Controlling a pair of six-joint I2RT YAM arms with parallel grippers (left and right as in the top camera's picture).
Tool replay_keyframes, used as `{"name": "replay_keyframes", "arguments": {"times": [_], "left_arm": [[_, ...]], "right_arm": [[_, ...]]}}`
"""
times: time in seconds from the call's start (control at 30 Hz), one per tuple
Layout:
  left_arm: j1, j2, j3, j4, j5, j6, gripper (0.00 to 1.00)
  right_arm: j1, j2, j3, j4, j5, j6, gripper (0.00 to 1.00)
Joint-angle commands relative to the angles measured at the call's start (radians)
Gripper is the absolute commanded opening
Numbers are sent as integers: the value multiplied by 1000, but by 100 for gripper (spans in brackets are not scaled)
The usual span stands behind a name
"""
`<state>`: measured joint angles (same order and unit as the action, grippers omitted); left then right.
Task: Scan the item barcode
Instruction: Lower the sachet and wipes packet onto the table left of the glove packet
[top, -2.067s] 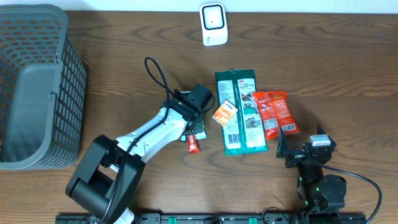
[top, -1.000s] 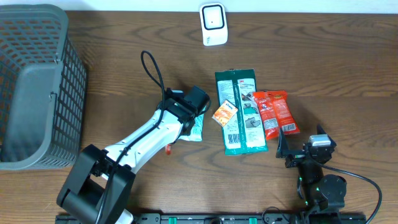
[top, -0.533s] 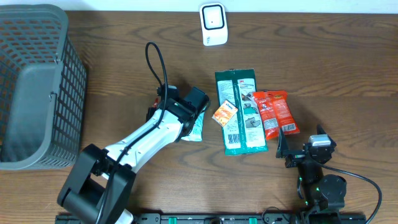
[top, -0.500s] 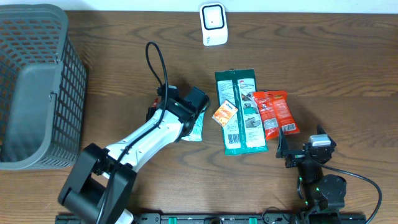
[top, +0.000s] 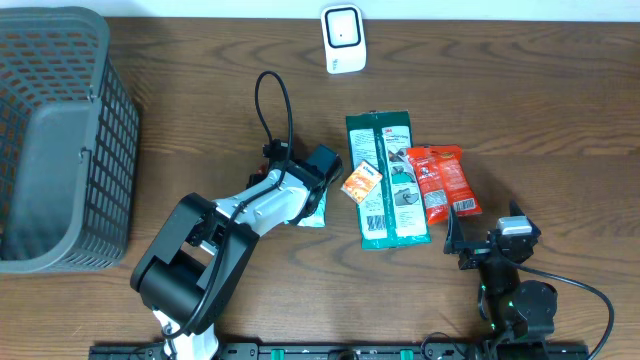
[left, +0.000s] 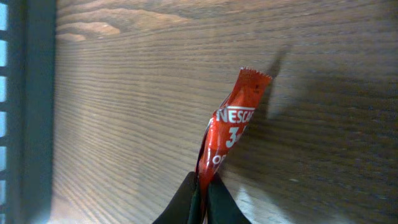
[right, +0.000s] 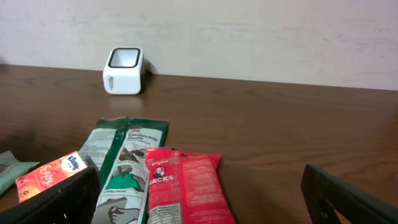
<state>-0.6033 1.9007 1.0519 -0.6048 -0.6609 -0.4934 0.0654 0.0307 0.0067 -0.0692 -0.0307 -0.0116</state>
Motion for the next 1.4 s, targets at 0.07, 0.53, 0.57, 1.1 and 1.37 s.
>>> {"name": "replay_keyframes", "arguments": {"times": [0.07, 0.53, 0.57, 1.1, 1.37], "left_arm": [[5, 4, -8, 3, 50, -1, 17], [5, -34, 6, 12, 139, -1, 38], [5, -42, 11, 11, 154, -1, 38], [303, -257, 32, 13, 652, 13, 7], [364, -141, 31, 12, 820, 56, 8]], "right_arm": [[-6, -5, -1, -3, -4, -11, 99], [-6, -5, -1, -3, -4, -11, 99], [-6, -5, -1, -3, -4, -11, 99], [-6, -5, -1, -3, -4, -11, 99], [-6, -5, -1, -3, -4, -11, 99]]}}
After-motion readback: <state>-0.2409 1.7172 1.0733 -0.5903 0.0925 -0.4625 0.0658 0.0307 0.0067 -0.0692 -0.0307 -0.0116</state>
